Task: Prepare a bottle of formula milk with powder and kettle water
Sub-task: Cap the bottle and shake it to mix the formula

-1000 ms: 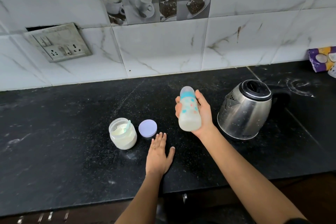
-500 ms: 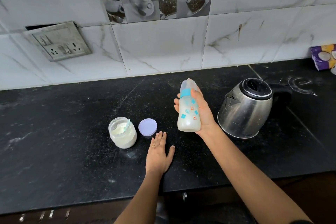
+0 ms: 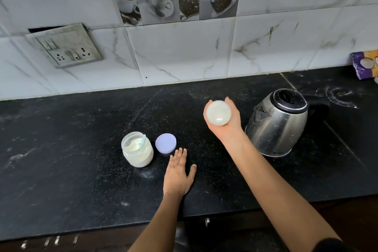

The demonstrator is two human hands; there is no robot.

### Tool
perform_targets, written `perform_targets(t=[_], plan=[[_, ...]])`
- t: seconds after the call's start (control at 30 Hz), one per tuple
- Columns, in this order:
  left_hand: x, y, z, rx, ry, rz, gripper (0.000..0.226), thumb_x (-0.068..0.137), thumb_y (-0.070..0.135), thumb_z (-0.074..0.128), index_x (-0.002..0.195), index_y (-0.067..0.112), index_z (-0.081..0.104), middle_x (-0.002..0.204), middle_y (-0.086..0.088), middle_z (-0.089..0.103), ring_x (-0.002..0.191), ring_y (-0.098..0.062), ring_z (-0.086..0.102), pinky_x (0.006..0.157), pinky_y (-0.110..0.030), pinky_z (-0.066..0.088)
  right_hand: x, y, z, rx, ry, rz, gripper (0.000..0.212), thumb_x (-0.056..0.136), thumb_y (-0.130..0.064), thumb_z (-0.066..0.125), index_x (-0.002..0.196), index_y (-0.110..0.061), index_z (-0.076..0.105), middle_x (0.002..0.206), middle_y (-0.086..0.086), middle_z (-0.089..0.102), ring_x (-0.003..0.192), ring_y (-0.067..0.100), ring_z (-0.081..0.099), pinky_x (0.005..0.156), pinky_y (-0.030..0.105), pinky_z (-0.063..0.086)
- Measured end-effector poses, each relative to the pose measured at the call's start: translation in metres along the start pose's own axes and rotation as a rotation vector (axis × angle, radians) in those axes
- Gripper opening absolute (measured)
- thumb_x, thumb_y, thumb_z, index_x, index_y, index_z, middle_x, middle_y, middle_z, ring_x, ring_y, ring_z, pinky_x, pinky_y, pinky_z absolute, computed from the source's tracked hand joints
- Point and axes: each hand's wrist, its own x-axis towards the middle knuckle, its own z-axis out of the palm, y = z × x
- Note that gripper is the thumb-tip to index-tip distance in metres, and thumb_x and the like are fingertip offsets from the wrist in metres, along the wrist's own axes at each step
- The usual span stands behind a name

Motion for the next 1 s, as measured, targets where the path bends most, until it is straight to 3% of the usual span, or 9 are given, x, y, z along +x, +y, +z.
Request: perform_targets(t=[0.07,0.2,0.37,0.43,0.63,0.73,0.83,0.93,1.0], plan=[[0.0,0.0,0.0,0.003,-0.009,0.001,0.065,0.098,0.047,0.038,0.153,0.021,0.016,0.16,0.005,0.01,0.147,-0.009,-0.001,0.117,-0.021,-0.006,-0.004,-0.002,0.0,0.155,0.114,0.04,0.03,0.087,-0.023,0.064,0.103,0.001,0.056,0.09,0.018,0.063,0.082,0.028,0.063,0.054,0.037,0.056],[0.0,-0.001,0.0,0.005,-0.016,0.004,0.065,0.098,0.047,0.038,0.153,0.022,0.015,0.16,0.005,0.01,0.147,-0.008,-0.001,0.117,-0.021,-0.007,-0.002,-0.003,-0.005,0.048,0.135,0.094,0.035,0.086,-0.027,0.068,0.099,0.003,0.057,0.074,0.026,0.066,0.08,0.029,0.065,0.055,0.039,0.06],[0.001,-0.002,0.001,0.011,-0.016,0.01,0.065,0.098,0.047,0.038,0.153,0.021,0.017,0.16,0.004,0.011,0.147,-0.008,0.001,0.118,-0.022,-0.006,0.002,-0.009,-0.014,-0.285,-0.476,0.186,0.051,0.085,-0.032,0.067,0.128,-0.009,0.053,0.102,0.016,0.062,0.075,0.026,0.066,0.063,0.037,0.059],[0.001,-0.002,0.001,0.008,-0.014,0.017,0.065,0.098,0.047,0.038,0.153,0.02,0.017,0.16,0.003,0.012,0.147,-0.008,0.001,0.118,-0.022,-0.005,-0.002,-0.01,-0.009,-0.386,-0.585,0.127,0.052,0.086,-0.031,0.066,0.132,-0.012,0.051,0.105,0.015,0.059,0.075,0.025,0.063,0.064,0.035,0.057],[0.001,-0.003,0.002,0.018,-0.008,0.026,0.065,0.098,0.048,0.037,0.153,0.02,0.017,0.16,0.004,0.012,0.147,-0.007,0.001,0.118,-0.021,-0.007,0.016,-0.01,-0.014,-0.071,-0.132,0.054,0.063,0.075,-0.028,0.074,0.127,-0.004,0.047,0.096,0.019,0.062,0.073,0.028,0.068,0.065,0.035,0.06],[0.001,-0.002,0.001,0.021,0.008,0.034,0.064,0.098,0.046,0.038,0.152,0.019,0.017,0.16,0.003,0.013,0.147,-0.007,0.001,0.116,-0.019,-0.009,0.006,-0.006,-0.026,-0.217,-0.438,0.253,0.057,0.086,-0.027,0.067,0.133,-0.008,0.042,0.104,0.02,0.058,0.074,0.029,0.064,0.065,0.037,0.058],[0.0,-0.002,0.001,0.029,0.009,0.045,0.064,0.098,0.046,0.038,0.152,0.018,0.017,0.16,0.002,0.013,0.147,-0.007,0.001,0.115,-0.018,-0.011,0.001,-0.005,-0.028,-0.313,-0.672,0.219,0.058,0.089,-0.026,0.062,0.141,-0.018,0.038,0.105,0.022,0.055,0.069,0.029,0.06,0.059,0.036,0.055],[0.0,-0.002,0.001,0.023,0.015,0.042,0.064,0.098,0.046,0.038,0.152,0.018,0.018,0.16,0.002,0.014,0.147,-0.007,0.002,0.116,-0.019,-0.009,0.011,-0.008,-0.027,-0.18,-0.358,0.159,0.059,0.081,-0.028,0.069,0.13,-0.008,0.042,0.098,0.02,0.061,0.069,0.029,0.066,0.06,0.038,0.058],[0.001,-0.002,0.001,0.022,0.011,0.046,0.064,0.098,0.046,0.039,0.152,0.018,0.018,0.16,0.002,0.014,0.147,-0.007,0.002,0.117,-0.019,-0.008,0.017,-0.012,-0.029,-0.086,-0.351,0.199,0.06,0.079,-0.026,0.071,0.129,-0.007,0.045,0.096,0.02,0.063,0.072,0.031,0.068,0.062,0.04,0.059]])
